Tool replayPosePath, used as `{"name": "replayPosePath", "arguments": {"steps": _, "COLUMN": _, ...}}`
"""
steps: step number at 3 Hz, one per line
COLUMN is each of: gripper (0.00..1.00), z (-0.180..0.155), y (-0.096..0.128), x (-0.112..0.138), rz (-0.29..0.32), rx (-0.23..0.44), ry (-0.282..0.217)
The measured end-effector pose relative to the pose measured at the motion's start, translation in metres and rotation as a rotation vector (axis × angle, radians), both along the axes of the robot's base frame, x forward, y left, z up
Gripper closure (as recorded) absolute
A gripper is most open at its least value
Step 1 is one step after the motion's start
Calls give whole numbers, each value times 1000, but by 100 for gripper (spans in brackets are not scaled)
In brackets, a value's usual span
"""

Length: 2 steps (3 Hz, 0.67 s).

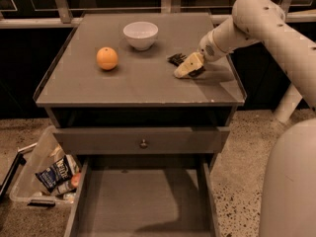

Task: Place rxbar chocolate into middle drawer

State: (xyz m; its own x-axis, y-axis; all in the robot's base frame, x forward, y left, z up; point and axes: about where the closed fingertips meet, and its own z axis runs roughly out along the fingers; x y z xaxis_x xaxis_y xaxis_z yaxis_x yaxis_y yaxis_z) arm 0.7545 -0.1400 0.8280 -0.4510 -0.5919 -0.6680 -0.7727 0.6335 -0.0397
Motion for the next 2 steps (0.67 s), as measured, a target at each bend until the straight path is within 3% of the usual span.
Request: {"name": "replayPosePath", "arguments": {"steps": 2, "gripper": 65, "z": 0, "y": 0, "x": 0, "rz": 0, "rx": 0, "ry": 0}}
